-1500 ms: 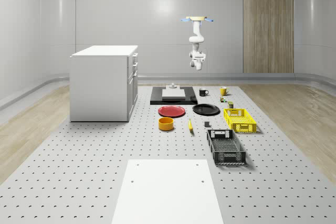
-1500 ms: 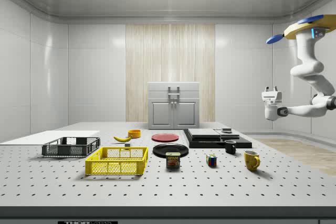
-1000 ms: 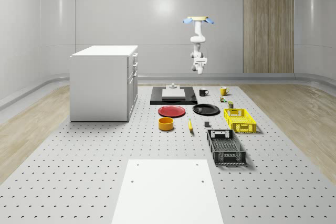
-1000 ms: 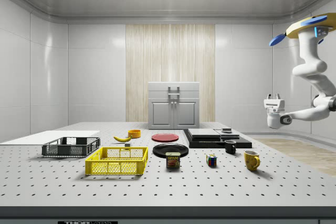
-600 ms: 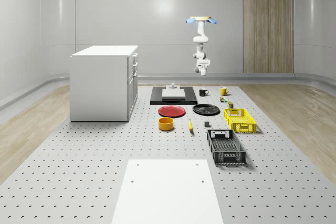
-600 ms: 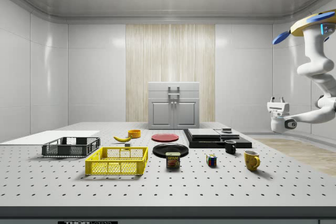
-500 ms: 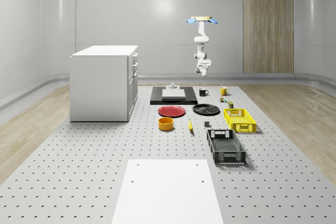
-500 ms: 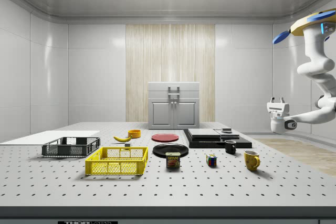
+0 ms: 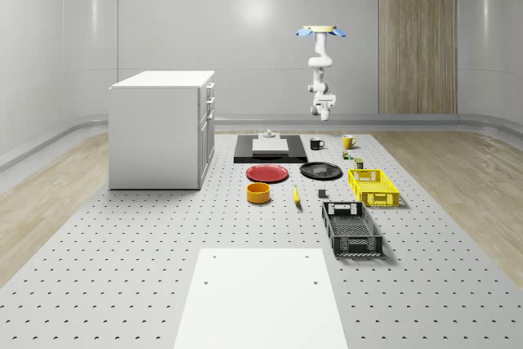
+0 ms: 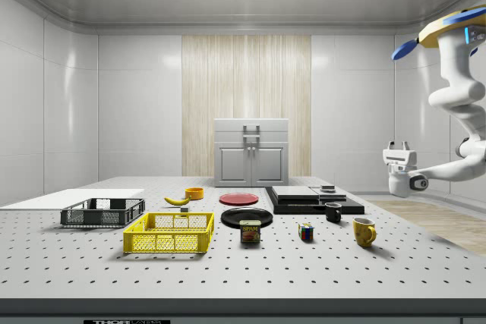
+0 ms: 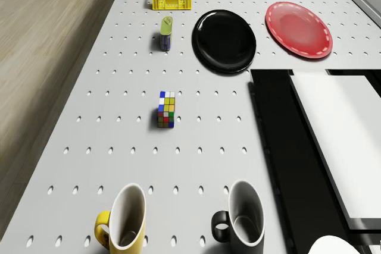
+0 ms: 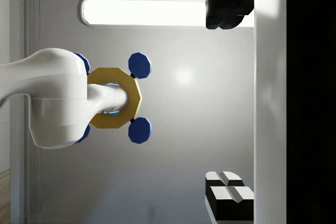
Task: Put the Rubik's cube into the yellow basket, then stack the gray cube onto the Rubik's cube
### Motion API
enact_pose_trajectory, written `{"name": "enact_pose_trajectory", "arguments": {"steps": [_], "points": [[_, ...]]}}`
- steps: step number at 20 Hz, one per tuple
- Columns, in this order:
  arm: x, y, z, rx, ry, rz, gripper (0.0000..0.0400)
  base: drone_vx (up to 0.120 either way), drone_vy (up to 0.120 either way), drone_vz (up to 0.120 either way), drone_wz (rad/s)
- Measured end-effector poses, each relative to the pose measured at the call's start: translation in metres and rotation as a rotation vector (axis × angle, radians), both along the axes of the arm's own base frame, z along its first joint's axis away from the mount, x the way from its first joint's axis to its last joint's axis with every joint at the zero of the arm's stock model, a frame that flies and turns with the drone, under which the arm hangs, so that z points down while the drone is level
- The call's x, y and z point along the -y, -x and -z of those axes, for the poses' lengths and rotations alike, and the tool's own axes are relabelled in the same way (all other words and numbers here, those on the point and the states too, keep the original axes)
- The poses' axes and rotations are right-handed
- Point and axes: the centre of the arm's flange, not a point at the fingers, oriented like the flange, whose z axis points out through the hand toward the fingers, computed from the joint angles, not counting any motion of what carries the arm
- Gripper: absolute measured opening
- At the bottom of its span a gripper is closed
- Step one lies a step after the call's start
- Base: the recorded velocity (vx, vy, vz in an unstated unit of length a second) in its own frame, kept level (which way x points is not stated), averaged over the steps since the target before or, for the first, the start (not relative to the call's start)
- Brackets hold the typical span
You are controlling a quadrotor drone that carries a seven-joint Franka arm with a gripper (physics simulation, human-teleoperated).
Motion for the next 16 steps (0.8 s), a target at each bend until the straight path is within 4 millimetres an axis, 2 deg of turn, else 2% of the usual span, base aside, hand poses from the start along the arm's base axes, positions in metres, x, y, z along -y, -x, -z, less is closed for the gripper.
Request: {"name": "enact_pose_trajectory", "arguments": {"steps": [16], "points": [[-0.0008,0.0012,-0.0003,0.012,0.008,0.000,0.0400,0.120,0.120,0.000,0.000]]}}
